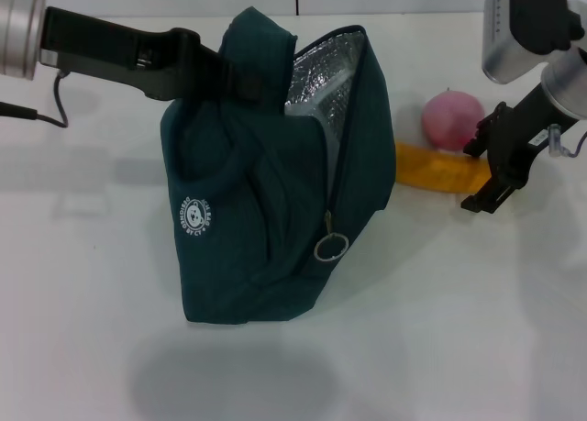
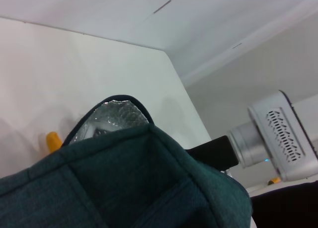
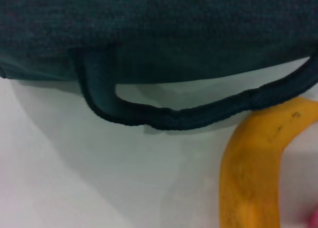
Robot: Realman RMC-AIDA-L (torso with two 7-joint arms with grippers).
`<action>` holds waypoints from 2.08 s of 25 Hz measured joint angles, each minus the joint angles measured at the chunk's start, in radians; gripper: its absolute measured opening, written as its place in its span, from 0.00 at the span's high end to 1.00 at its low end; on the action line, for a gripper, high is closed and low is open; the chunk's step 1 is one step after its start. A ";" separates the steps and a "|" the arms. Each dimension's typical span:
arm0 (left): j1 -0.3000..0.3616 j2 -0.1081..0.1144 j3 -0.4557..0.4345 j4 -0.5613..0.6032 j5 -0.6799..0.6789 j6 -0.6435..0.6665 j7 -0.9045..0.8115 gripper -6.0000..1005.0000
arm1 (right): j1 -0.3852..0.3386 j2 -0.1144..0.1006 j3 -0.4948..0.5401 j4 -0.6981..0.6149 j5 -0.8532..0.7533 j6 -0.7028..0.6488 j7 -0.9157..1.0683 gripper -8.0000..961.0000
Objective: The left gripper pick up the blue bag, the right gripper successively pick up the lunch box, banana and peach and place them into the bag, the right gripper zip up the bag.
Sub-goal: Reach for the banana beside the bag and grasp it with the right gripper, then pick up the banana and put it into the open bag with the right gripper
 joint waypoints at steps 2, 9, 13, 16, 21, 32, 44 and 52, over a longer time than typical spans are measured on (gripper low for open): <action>-0.002 -0.003 0.000 0.000 0.002 0.000 0.001 0.96 | 0.001 0.003 -0.002 0.015 -0.001 0.023 -0.006 0.09; -0.004 -0.004 0.000 0.000 0.006 0.000 0.002 0.96 | 0.000 0.013 -0.016 0.025 -0.022 0.068 -0.009 0.09; -0.007 -0.004 0.000 0.000 0.006 -0.002 0.003 0.96 | 0.000 0.014 -0.015 0.025 -0.022 0.070 -0.010 0.10; -0.011 -0.003 0.001 0.000 0.006 -0.006 0.004 0.96 | 0.000 0.016 -0.016 0.025 -0.022 0.073 -0.013 0.10; -0.013 -0.002 0.001 0.000 0.006 -0.008 0.005 0.96 | -0.003 0.023 -0.017 0.023 -0.022 0.076 -0.020 0.11; -0.006 0.004 0.001 0.000 0.005 -0.008 0.005 0.96 | -0.008 0.029 -0.017 0.012 -0.022 0.094 -0.018 0.39; -0.005 0.005 -0.002 -0.005 0.000 -0.009 0.006 0.96 | -0.042 0.018 0.068 -0.122 -0.001 -0.025 -0.020 0.54; -0.003 0.008 -0.006 -0.011 -0.002 -0.010 0.008 0.96 | -0.052 -0.023 0.318 -0.239 0.082 -0.172 -0.016 0.54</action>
